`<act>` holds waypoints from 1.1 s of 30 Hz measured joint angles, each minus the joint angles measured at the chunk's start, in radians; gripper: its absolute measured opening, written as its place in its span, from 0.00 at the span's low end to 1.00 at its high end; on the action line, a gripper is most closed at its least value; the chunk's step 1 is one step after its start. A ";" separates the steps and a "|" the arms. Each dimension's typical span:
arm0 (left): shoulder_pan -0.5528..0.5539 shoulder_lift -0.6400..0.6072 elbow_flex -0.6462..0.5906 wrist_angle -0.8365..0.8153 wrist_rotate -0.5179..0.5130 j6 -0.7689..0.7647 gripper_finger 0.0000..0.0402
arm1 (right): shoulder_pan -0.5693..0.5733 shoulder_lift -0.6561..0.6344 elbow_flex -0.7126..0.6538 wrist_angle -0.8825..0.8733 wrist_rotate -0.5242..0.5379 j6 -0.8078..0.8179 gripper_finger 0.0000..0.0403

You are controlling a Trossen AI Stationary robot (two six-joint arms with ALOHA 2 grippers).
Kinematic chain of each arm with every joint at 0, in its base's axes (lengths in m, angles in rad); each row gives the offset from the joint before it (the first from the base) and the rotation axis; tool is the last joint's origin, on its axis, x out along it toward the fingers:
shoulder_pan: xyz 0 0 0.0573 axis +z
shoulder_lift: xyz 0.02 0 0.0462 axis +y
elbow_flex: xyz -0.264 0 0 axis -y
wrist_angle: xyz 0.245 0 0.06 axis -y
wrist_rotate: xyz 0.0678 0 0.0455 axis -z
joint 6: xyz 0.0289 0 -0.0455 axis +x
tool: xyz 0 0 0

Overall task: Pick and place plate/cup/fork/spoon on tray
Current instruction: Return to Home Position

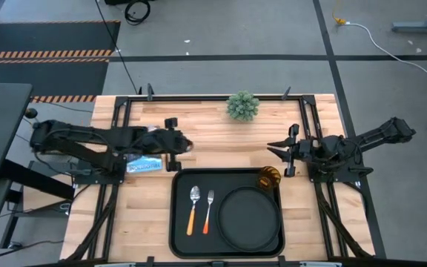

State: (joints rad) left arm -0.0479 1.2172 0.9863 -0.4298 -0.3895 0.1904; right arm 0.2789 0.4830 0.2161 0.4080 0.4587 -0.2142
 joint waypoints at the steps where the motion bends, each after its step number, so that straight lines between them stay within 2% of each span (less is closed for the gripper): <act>1: -0.001 -0.031 -0.029 0.049 0.003 -0.004 0.01 | 0.006 -0.005 0.000 -0.006 0.016 0.000 0.16; 7: -0.012 -0.209 -0.213 0.279 0.011 -0.065 0.01 | 0.034 -0.057 -0.031 -0.032 0.047 0.045 0.16; 17: -0.090 -0.438 -0.451 0.471 -0.006 -0.201 0.01 | 0.045 -0.163 -0.210 0.155 0.048 0.122 0.14; 21: -0.117 -0.504 -0.537 0.553 -0.015 -0.250 0.01 | 0.033 -0.192 -0.210 0.154 0.043 0.144 0.09; 25: -0.148 -0.553 -0.644 0.670 -0.068 -0.294 0.01 | 0.007 -0.224 -0.210 0.130 0.067 0.144 0.02; 30: -0.193 -0.595 -0.750 0.798 -0.094 -0.350 0.01 | -0.038 -0.247 -0.210 0.105 0.031 0.206 0.03; 33: -0.221 -0.610 -0.785 0.840 -0.108 -0.363 0.01 | -0.052 -0.242 -0.210 0.099 0.053 0.282 0.03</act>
State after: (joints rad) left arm -0.2689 0.6070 0.2017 0.4097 -0.4971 -0.1726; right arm 0.2271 0.2409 0.0063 0.5074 0.5121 0.0681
